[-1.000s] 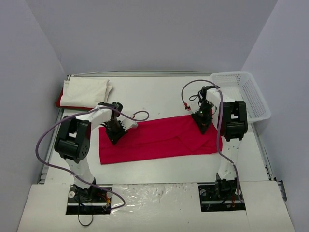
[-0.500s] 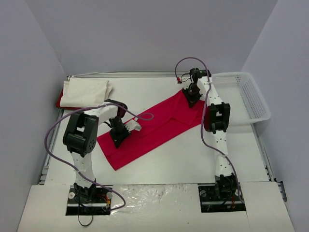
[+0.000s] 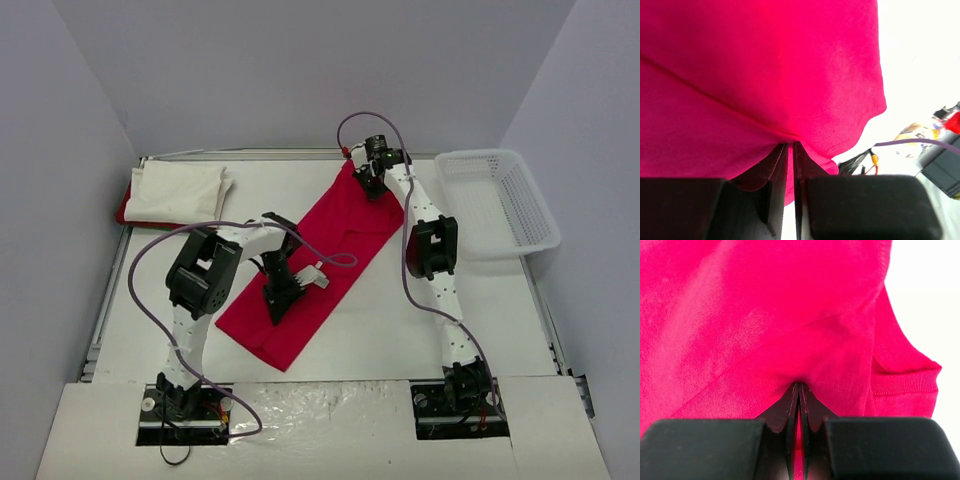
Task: Fold and stack the t-shirts
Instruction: Rotate the tshirt 90 degrees
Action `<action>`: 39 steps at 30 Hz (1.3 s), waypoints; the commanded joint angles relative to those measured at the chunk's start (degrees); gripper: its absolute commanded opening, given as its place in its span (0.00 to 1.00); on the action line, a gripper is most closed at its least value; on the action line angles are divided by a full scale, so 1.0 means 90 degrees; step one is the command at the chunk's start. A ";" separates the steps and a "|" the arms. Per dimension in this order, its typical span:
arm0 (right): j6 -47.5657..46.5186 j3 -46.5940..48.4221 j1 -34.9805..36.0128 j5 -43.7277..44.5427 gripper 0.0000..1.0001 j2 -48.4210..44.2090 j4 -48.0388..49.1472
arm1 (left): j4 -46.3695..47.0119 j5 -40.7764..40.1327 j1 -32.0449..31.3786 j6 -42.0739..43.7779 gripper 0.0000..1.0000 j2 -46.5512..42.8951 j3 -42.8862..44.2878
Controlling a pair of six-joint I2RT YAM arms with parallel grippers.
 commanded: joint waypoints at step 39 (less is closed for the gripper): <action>-0.0102 -0.0070 0.0792 -0.0143 0.13 -0.0086 0.0982 | 0.0650 0.1457 -0.1925 -0.2333 0.03 0.2039 0.3310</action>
